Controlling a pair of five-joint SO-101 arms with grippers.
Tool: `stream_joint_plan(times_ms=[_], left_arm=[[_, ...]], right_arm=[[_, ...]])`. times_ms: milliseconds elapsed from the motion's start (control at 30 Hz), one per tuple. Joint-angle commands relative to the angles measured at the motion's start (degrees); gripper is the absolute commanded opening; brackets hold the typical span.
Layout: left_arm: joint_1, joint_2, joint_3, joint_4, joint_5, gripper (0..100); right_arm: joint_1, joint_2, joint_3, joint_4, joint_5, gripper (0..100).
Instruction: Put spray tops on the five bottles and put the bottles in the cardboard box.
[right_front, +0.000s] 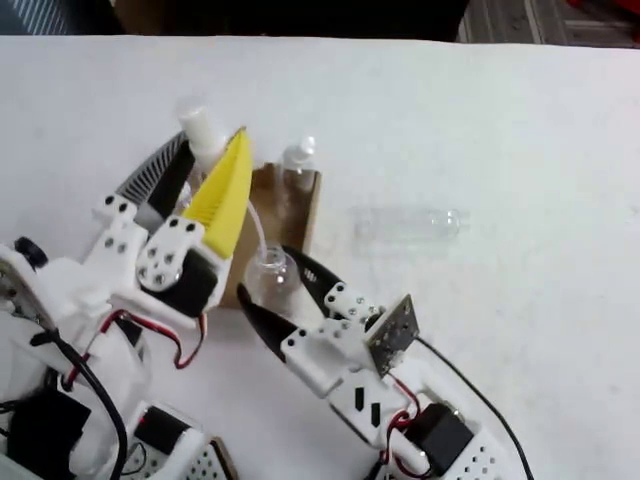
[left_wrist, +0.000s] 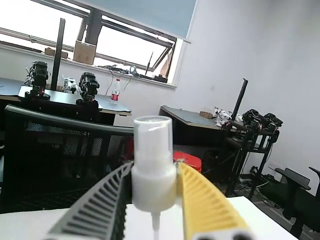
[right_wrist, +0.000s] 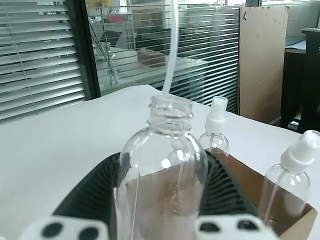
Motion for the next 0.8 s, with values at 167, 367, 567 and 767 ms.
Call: stream_joint_plan(times_ms=[167, 367, 567, 767], left_arm=[[0.75, -5.32, 4.31, -1.85, 0.70, 2], [1.19, -5.05, 4.48, 4.04, 0.53, 2], [7.16, -5.23, 4.57, 9.32, 0.44, 2], [7.87, -5.32, 8.00, 10.90, 0.35, 2]], right_arm=[[-0.22, 0.13, -0.35, -1.19, -0.26, 1.5], [-0.22, 0.13, -0.35, -1.19, -0.09, 1.5], [-0.22, 0.13, -0.35, -1.19, -0.09, 1.5], [-0.22, 0.13, -0.35, -1.10, 0.00, 1.5]])
